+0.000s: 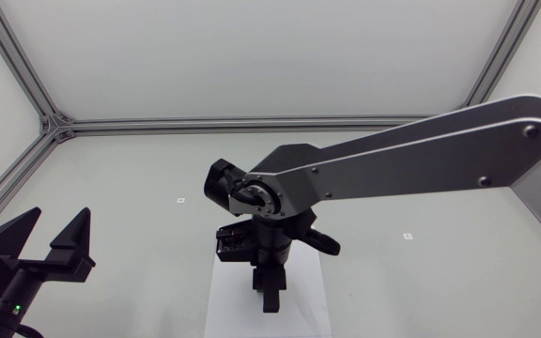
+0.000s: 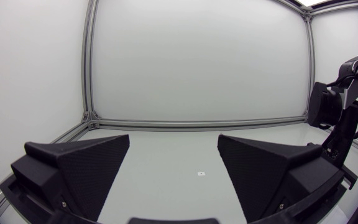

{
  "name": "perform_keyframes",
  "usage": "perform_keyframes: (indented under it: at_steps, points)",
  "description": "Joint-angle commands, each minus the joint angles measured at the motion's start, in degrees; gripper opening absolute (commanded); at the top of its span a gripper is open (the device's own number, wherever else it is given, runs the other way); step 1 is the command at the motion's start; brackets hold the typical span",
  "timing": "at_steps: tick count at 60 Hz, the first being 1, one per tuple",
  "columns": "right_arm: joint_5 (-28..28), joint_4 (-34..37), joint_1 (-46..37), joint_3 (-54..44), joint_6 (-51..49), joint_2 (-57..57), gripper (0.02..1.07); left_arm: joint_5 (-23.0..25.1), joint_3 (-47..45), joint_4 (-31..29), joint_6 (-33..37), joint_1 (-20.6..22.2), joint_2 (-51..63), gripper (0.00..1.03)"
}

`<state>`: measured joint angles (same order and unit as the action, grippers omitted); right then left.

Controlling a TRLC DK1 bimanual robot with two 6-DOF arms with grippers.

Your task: Pick up the orange 2x2 brick with the right arm and stack it on top of the green 2x2 brick in the center

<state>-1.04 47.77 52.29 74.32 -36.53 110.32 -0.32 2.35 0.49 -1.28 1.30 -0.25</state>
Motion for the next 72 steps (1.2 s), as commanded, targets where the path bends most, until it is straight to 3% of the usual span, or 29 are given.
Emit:
perform_keyframes:
  at_steps: [1, 10, 18, 24, 48, 58, 72]
  points:
    - [0.3, 0.4, -0.1, -0.4, -1.3, 1.5, 0.33, 0.2, -2.3, -0.8, 0.8, -0.2, -0.5, 0.99]
    - [0.3, 0.4, 0.0, -0.4, -1.3, 1.6, 0.33, 0.2, -2.3, -0.8, 0.8, -0.2, -0.5, 0.99]
    - [0.3, 0.4, -0.1, -0.6, -1.3, 1.6, 0.47, 0.2, -2.3, -0.8, 0.8, -0.2, -0.5, 0.99]
    - [0.3, 0.4, -0.1, -0.7, -1.3, 1.6, 0.50, 0.2, -2.3, -0.8, 0.8, -0.2, -0.5, 0.99]
    - [0.3, 0.3, -0.2, -0.8, -1.5, 1.8, 0.53, 0.2, -2.3, -0.8, 0.8, -0.2, -0.5, 0.99]
    - [0.3, 0.2, -0.1, -0.8, -1.6, 2.0, 0.66, 0.2, -2.3, -0.8, 0.8, -0.2, -0.5, 0.99]
    - [0.3, 0.2, -0.1, -0.6, -1.8, 1.7, 0.72, 0.2, -2.3, -0.8, 0.8, -0.2, -0.5, 0.99]
